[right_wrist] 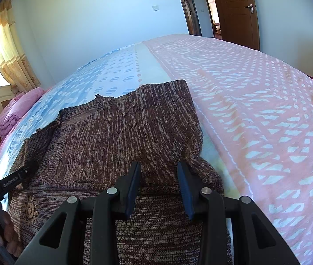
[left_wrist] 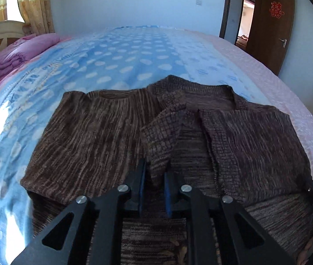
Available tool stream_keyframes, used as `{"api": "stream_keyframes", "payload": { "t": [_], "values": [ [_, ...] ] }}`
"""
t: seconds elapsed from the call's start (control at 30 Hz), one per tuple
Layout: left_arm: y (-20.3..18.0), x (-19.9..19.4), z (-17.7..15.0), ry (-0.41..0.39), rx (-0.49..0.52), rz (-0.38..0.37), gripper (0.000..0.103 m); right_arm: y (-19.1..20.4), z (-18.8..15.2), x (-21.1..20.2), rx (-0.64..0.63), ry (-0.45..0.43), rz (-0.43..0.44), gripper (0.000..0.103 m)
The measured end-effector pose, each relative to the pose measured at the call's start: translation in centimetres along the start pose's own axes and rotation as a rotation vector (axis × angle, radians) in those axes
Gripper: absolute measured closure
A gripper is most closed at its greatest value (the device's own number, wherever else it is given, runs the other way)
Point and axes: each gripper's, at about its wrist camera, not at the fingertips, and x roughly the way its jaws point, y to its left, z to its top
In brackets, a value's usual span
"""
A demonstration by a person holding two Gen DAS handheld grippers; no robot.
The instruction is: Fold small clothes
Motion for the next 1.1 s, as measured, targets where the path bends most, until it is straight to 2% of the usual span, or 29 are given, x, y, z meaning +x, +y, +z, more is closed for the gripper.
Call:
{"api": "stream_keyframes", "payload": {
  "t": [0.03,0.1,0.17,0.27,0.33,0.37,0.4,0.43,0.47,0.57,0.63,0.7,0.8,0.83,0.87,0.9,0.93,1.1],
  "values": [
    [0.3,-0.9,-0.2,-0.020,0.018,0.017,0.068,0.0,0.0,0.0,0.000,0.001,0.000,0.066],
    [1.4,-3.0,-1.0,-0.074,0.014,0.039,0.021,0.0,0.0,0.1,0.000,0.003,-0.003,0.066],
    [3.7,-4.9,-2.1,-0.138,-0.028,0.066,0.008,0.3,0.3,0.2,-0.013,0.020,-0.011,0.062],
    [6.7,-5.5,-3.0,-0.178,-0.072,0.158,0.008,2.1,1.2,-0.2,-0.044,0.053,-0.047,0.060],
    [8.4,-4.8,-3.7,-0.173,-0.110,0.207,0.008,4.2,2.4,-1.7,-0.027,0.011,0.083,0.060],
    [9.3,-4.1,-4.1,-0.145,-0.149,0.219,0.009,5.6,2.8,-2.3,-0.035,-0.003,0.128,0.056],
    [10.2,-3.1,-4.2,-0.099,-0.206,0.194,0.010,7.5,3.3,-2.6,-0.059,-0.006,0.174,0.050],
    [10.9,-2.6,-4.2,-0.075,-0.249,0.161,0.011,9.2,3.7,-2.5,-0.080,0.001,0.218,0.035],
    [11.7,-2.2,-4.3,-0.060,-0.292,0.140,0.011,10.8,4.0,-2.0,-0.094,0.016,0.262,0.029],
    [13.6,-1.0,-4.5,-0.009,-0.388,0.105,0.011,15.0,5.0,0.9,-0.093,0.097,0.361,0.029],
    [13.6,-1.2,-4.6,-0.029,-0.404,0.089,0.010,17.2,5.2,3.5,-0.079,0.170,0.392,0.029],
    [13.5,-1.4,-4.9,-0.042,-0.407,0.082,0.010,18.9,5.1,6.4,-0.042,0.253,0.396,0.029],
    [13.9,-1.8,-5.4,-0.077,-0.435,0.040,0.010,20.0,4.5,9.5,-0.021,0.315,0.378,0.029],
    [14.2,-1.8,-5.5,-0.085,-0.444,0.031,0.010,20.3,4.3,10.1,-0.026,0.324,0.383,0.036],
    [14.2,-1.8,-5.5,-0.088,-0.448,0.028,0.009,20.6,4.1,10.3,-0.047,0.321,0.370,0.066],
    [14.1,-1.8,-5.5,-0.087,-0.443,0.030,0.008,21.1,4.2,10.5,-0.090,0.326,0.333,0.085],
    [13.9,-1.8,-5.4,-0.084,-0.435,0.035,0.008,21.3,4.2,10.5,-0.107,0.327,0.336,0.095],
    [14.1,-1.5,-5.3,-0.079,-0.433,0.036,0.007,21.1,5.4,6.3,-0.243,0.170,0.335,0.095]
  ]
}}
